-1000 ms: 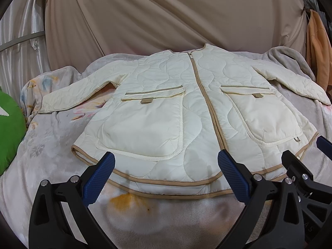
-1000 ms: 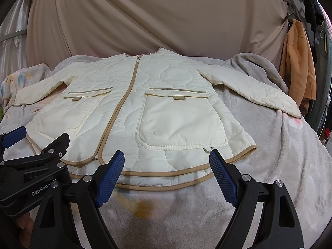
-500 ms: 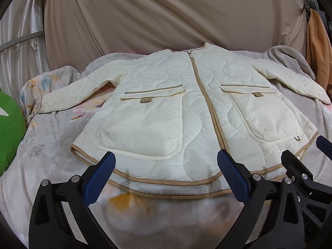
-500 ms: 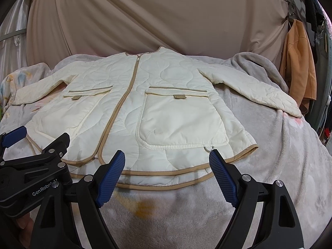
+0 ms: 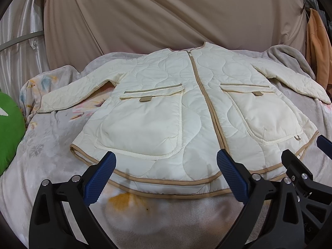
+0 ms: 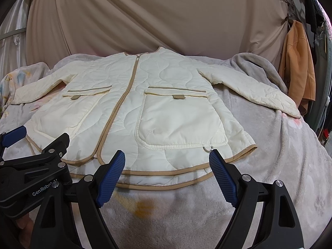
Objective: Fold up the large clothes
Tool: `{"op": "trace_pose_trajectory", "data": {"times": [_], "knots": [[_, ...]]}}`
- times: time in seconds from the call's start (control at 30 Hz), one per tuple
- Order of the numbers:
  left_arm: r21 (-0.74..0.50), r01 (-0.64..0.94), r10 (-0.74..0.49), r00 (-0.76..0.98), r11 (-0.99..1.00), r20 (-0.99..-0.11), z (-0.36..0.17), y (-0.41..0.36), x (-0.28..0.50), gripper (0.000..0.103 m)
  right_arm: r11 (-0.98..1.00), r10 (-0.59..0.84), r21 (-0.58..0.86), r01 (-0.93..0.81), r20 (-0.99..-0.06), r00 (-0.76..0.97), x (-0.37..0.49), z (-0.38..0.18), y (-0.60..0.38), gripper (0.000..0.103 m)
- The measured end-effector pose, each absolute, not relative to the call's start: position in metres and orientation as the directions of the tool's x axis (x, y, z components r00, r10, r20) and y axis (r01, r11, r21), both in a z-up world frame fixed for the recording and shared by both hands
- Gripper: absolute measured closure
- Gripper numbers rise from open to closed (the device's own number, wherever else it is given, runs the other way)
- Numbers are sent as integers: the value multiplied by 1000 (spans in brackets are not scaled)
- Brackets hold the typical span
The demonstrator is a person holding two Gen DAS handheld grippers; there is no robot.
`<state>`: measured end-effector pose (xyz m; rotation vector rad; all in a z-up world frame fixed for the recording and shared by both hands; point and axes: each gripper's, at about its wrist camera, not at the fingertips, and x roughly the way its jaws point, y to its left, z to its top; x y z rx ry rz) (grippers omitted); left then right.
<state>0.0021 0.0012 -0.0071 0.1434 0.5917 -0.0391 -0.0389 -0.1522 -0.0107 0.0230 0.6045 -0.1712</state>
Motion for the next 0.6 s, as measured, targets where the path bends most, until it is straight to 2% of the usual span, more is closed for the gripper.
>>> {"op": "trace_pose_trajectory", "data": {"times": [0.6], "knots": [[125,78,6,829,989,-559,-7,1,3,9,985,-155,-30,167,-567,809,-40,-11,-153,21]]}}
